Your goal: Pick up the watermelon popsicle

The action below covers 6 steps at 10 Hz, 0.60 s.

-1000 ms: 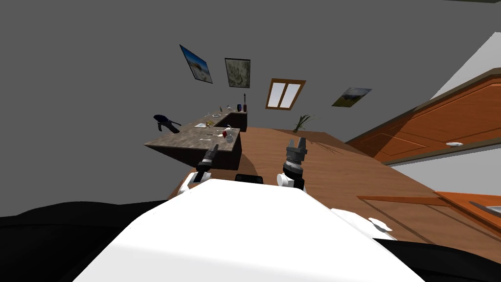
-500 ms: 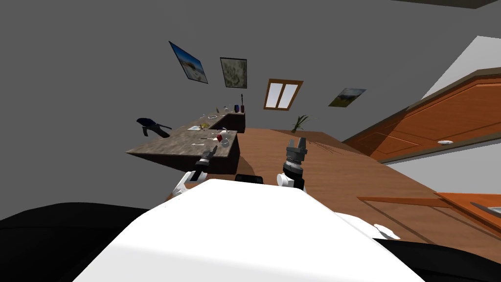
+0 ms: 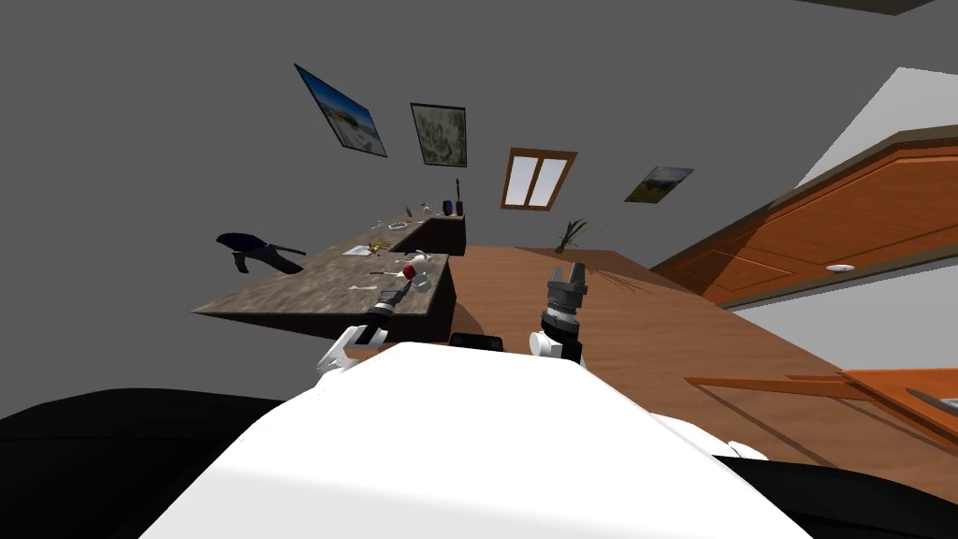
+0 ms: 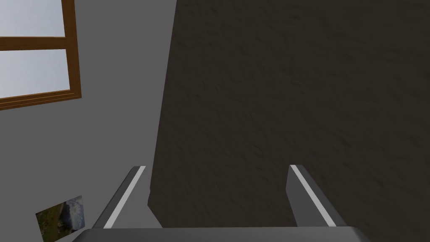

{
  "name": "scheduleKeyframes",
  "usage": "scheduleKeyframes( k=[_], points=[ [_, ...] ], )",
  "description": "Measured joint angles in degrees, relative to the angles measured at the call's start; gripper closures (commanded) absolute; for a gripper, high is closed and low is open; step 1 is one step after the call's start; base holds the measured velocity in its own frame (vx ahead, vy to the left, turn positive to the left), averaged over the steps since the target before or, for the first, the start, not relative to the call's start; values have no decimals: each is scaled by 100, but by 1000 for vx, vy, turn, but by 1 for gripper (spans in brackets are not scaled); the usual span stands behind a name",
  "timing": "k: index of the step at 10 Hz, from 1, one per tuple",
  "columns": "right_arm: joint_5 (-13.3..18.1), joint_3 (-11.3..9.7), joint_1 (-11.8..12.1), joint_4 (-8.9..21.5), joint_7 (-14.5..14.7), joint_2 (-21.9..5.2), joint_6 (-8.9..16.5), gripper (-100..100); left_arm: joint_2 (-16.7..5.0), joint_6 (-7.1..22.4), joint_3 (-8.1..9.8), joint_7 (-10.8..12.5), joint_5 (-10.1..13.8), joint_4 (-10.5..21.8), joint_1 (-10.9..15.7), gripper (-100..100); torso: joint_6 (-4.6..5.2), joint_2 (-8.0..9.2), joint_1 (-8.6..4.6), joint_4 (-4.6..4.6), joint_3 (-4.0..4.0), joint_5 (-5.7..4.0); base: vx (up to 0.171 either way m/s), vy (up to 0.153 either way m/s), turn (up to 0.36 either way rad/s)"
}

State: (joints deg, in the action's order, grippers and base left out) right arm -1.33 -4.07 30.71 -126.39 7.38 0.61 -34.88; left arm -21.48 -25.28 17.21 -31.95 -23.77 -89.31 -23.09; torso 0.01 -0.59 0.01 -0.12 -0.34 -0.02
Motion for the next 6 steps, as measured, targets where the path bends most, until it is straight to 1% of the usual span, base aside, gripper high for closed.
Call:
scheduleKeyframes(
  k=[1,2,3,4,5,6],
  points=[
    [0,0,0,0,0,0,0,0,-161,45,23,-89,-65,32,14,-100,1,-11,3,-1,-5,0,184,24,-47],
    [0,0,1,0,0,0,0,0,-276,32,60,-181,-110,156,60,-100,0,-14,4,-3,-8,1,143,6,-26],
    [0,0,0,0,0,0,0,0,-383,27,81,-266,-159,235,95,-100,0,-4,-2,-1,-3,0,58,1,-4],
    [0,0,-1,0,0,0,0,0,-395,29,84,-285,-165,241,100,0,-2,23,-6,4,12,-1,13,1,0],
    [0,0,-1,0,0,0,0,0,-393,29,83,-283,-164,240,100,-100,-2,43,-8,8,24,-1,27,-58,-347],
    [0,-2,-3,0,0,1,1,0,-427,-99,227,-267,-163,479,97,-100,5,45,-24,9,25,-4,31,-53,-234]
  ],
)
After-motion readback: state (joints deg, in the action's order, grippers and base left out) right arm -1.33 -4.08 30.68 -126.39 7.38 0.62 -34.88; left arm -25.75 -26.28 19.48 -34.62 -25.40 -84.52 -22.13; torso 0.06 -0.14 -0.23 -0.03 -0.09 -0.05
